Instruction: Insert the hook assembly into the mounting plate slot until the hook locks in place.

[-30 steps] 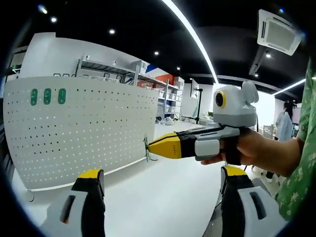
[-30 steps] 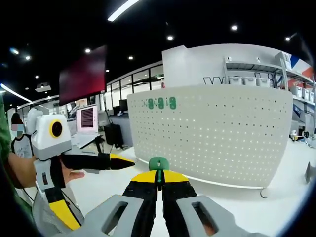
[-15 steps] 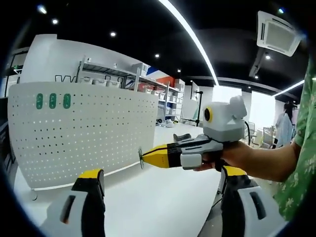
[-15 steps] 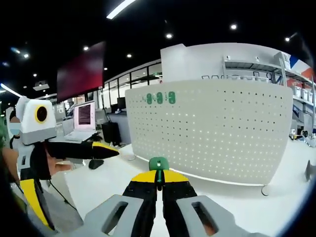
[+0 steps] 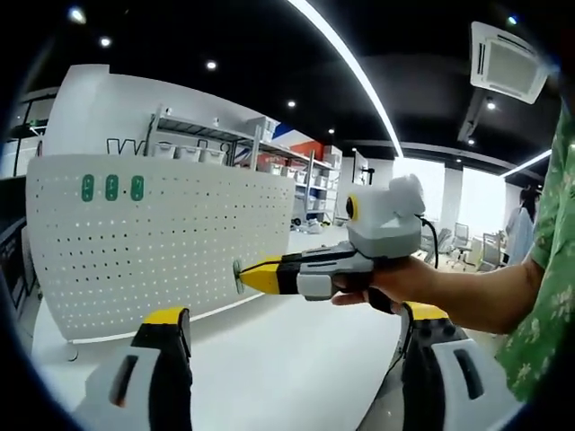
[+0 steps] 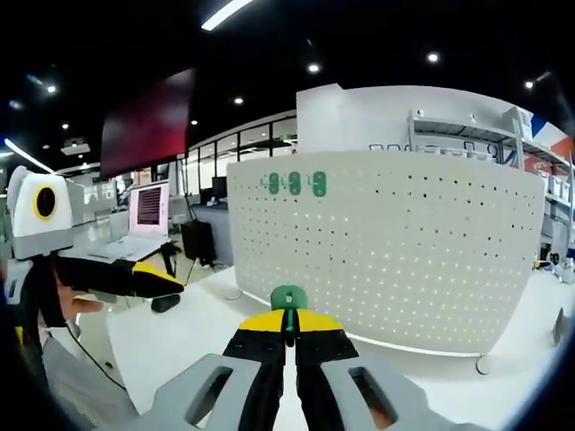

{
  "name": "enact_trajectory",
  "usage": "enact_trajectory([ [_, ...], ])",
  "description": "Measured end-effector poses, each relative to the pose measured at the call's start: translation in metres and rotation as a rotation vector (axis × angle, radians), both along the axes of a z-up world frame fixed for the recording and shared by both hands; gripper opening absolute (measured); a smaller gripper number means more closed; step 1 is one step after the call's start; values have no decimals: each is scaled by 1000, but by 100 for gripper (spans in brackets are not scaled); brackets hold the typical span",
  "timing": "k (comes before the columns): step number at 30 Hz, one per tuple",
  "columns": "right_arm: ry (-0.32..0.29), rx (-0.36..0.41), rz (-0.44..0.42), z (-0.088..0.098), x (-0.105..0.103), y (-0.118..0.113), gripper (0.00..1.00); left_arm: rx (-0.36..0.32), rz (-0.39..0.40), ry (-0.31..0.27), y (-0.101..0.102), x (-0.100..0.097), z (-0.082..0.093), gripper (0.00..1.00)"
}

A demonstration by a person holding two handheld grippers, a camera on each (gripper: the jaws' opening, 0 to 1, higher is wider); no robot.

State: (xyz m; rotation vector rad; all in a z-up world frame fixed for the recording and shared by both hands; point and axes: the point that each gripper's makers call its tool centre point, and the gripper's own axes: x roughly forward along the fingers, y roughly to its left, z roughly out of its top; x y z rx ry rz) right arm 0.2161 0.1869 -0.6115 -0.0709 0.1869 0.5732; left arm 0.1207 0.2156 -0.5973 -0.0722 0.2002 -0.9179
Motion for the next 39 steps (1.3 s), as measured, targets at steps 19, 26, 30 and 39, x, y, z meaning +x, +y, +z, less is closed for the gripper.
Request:
enact_trajectory([
  [19, -42, -11, -36, 7, 37, 8, 1, 10, 29, 5, 16, 4, -2, 100],
  [26, -47, -27, -38, 4, 51, 15, 1, 3, 87, 16, 32, 14, -5, 99],
  [30, -49, -25, -45, 3, 60, 18, 1, 7, 99, 20, 37, 17, -8, 99],
  [39, -80, -4, -84, 18, 83, 18, 1, 8, 111, 32, 43, 27, -12, 98],
])
